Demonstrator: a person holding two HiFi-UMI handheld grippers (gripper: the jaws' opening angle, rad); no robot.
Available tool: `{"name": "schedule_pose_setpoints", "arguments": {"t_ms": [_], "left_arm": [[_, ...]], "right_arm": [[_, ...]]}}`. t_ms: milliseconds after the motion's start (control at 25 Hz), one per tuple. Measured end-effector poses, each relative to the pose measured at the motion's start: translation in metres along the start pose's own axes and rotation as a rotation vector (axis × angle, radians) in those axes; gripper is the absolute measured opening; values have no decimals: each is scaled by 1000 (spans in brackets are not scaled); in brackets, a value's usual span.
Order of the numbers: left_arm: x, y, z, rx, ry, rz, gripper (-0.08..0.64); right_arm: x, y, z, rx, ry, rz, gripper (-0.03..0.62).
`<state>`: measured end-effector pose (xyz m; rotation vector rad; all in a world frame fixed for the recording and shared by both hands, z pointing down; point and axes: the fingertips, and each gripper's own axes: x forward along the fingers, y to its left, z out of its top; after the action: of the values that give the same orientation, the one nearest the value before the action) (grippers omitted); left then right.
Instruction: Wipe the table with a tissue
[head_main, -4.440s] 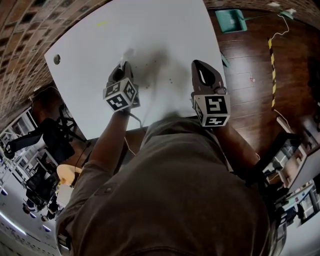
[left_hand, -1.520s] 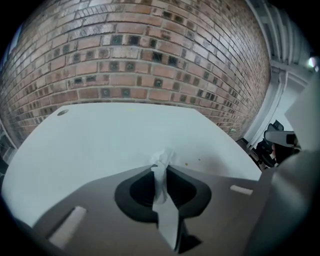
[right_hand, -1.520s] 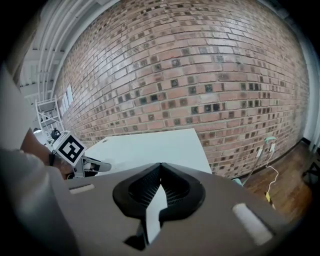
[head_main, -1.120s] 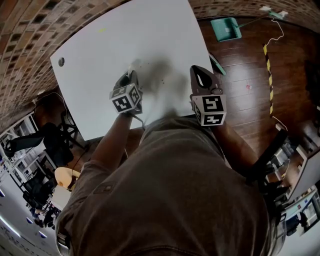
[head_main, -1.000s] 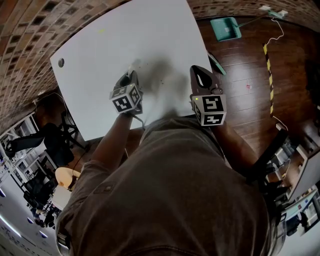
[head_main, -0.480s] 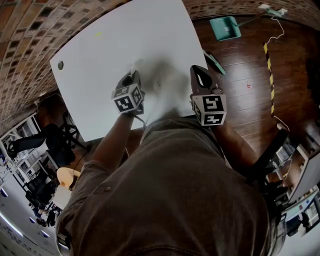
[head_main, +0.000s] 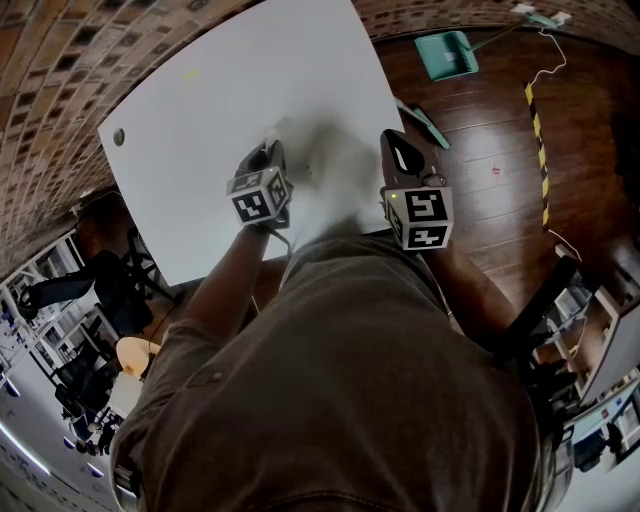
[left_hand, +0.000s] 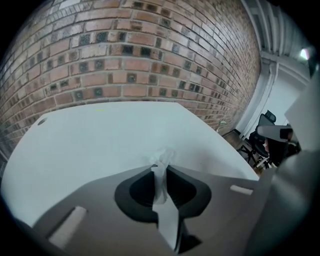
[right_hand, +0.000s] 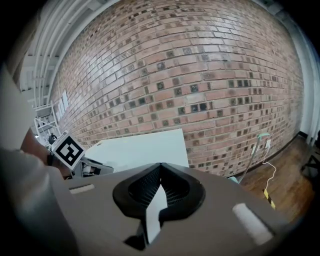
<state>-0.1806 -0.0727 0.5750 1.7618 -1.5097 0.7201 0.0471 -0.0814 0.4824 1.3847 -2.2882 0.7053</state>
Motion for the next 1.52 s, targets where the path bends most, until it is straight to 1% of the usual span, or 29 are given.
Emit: {"name": "schedule_pose_setpoints", "arguments": {"t_ms": [560, 920, 1160, 1520], "left_arm": [[9, -37, 3, 54, 19, -43, 35], [10, -39, 4, 50, 20, -31, 35], [4, -30, 0, 23, 12, -15, 35], [-7, 5, -21, -50, 9, 3, 35]], "right_arm": [[-11, -22, -1, 15, -8, -16, 14], [-13, -27, -4, 17, 1, -2, 14], [-10, -19, -3, -8, -2, 23, 14], [-13, 7, 0, -51, -13, 26, 14]]}}
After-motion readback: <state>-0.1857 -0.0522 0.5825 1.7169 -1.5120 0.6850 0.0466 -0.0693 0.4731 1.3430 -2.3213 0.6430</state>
